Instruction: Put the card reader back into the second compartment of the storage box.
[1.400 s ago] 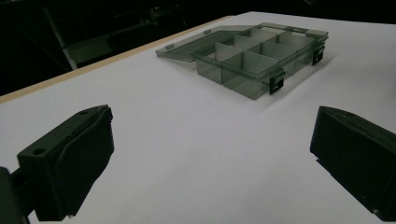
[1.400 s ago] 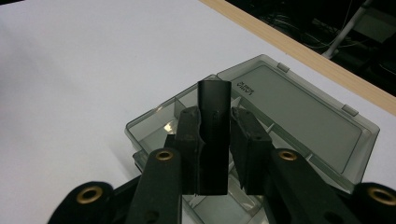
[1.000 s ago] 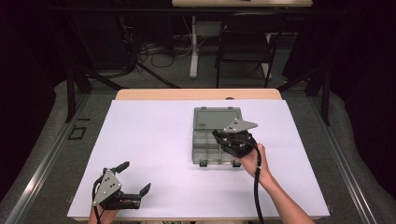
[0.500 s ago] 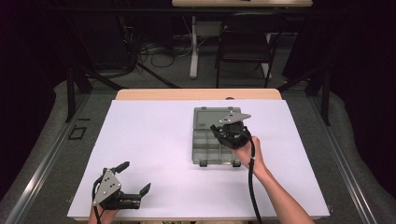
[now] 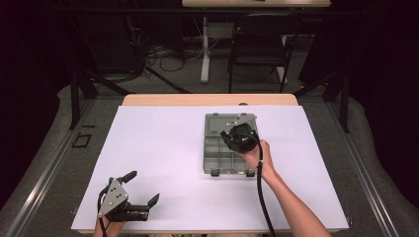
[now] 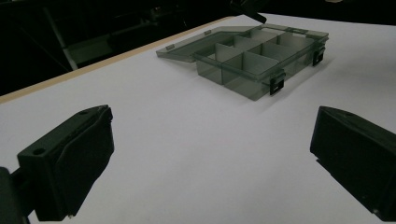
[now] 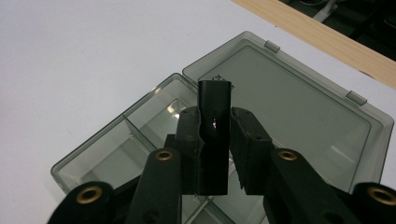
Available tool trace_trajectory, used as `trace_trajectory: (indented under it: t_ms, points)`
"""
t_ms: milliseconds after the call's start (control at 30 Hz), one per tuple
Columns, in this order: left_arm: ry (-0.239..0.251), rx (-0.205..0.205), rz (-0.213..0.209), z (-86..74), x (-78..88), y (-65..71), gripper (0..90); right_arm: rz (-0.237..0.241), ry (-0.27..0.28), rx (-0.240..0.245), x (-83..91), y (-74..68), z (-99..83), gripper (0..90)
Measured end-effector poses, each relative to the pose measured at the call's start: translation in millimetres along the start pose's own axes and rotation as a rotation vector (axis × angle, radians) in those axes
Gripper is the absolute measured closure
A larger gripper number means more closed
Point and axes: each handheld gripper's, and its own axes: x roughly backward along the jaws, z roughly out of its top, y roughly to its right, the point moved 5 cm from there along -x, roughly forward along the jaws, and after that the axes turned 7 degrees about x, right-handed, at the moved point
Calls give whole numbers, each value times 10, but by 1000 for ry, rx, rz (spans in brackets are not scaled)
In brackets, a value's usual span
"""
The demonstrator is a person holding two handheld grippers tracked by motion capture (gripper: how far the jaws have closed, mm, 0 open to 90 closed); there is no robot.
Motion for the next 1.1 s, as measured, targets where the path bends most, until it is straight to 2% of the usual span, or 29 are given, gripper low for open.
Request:
trace_trajectory:
  t_ms: [633, 667, 733, 867, 933, 1100]
  points:
    - [-4, -1, -6, -3, 3, 2, 0, 13, -106, -45, -260, -11, -76, 728]
    - [-4, -1, -7, -3, 4, 2, 0, 17, -109, -46, -267, -12, -80, 700]
    - [-4, -1, -7, -3, 5, 2, 0, 19, -105, -53, -272, -4, -86, 584]
    - [-3, 1, -9, -4, 6, 0, 0, 29, -88, -63, -210, 9, -103, 434]
    - [-4, 0, -10, -3, 4, 5, 0, 35, -76, -63, -172, 9, -123, 406]
    - [-2, -4, -11, 0, 4, 9, 0, 56, -53, -53, -59, 18, -168, 258]
